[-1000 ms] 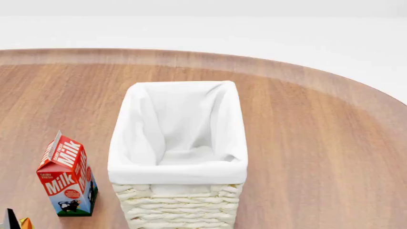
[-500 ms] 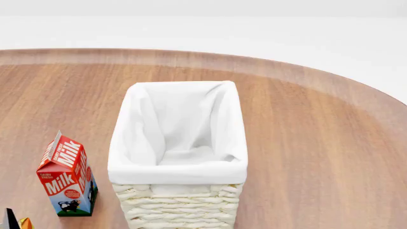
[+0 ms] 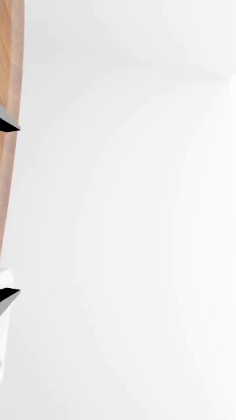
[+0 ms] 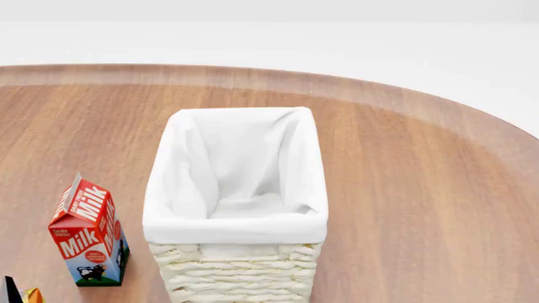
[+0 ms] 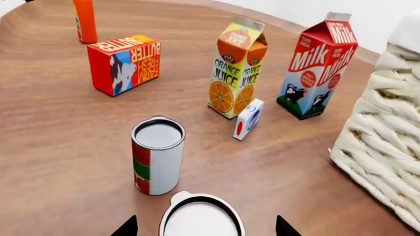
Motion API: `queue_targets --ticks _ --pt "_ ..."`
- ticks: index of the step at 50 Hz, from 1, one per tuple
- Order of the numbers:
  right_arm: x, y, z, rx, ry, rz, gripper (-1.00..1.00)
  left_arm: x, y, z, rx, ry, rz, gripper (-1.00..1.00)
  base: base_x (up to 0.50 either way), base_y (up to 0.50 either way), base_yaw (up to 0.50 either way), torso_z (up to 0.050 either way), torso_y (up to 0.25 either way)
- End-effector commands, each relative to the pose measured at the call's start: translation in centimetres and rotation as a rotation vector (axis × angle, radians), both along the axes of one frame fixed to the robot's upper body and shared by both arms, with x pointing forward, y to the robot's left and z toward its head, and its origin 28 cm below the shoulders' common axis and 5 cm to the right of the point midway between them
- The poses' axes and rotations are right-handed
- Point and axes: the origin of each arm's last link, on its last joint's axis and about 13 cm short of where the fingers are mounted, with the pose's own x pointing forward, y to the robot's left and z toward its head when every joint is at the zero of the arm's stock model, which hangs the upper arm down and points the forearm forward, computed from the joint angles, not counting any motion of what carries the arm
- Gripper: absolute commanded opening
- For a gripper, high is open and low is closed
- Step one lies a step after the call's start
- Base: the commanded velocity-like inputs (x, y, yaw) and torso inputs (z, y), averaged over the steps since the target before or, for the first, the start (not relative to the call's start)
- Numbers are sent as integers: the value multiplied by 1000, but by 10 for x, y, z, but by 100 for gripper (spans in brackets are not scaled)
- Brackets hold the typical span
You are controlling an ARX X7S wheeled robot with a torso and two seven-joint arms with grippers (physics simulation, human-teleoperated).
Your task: Pick up the alphabet soup, and put it in the basket.
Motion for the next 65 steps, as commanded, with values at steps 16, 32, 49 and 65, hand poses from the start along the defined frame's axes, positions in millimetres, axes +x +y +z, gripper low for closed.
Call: queue_targets --ticks 16,32,49,65 --pt "6 6 -10 -58 17 5 100 -1 1 1 -4 -7 4 100 0 0 0 0 0" --pt "6 8 -13 -82 22 9 100 -2 1 1 -5 -7 5 100 0 0 0 0 0" --pt "10 13 -20 -103 38 24 100 -1 1 1 -5 -8 5 100 0 0 0 0 0" --pt "13 16 -23 -119 43 14 100 -3 3 3 -12 -17 11 100 0 0 0 0 0"
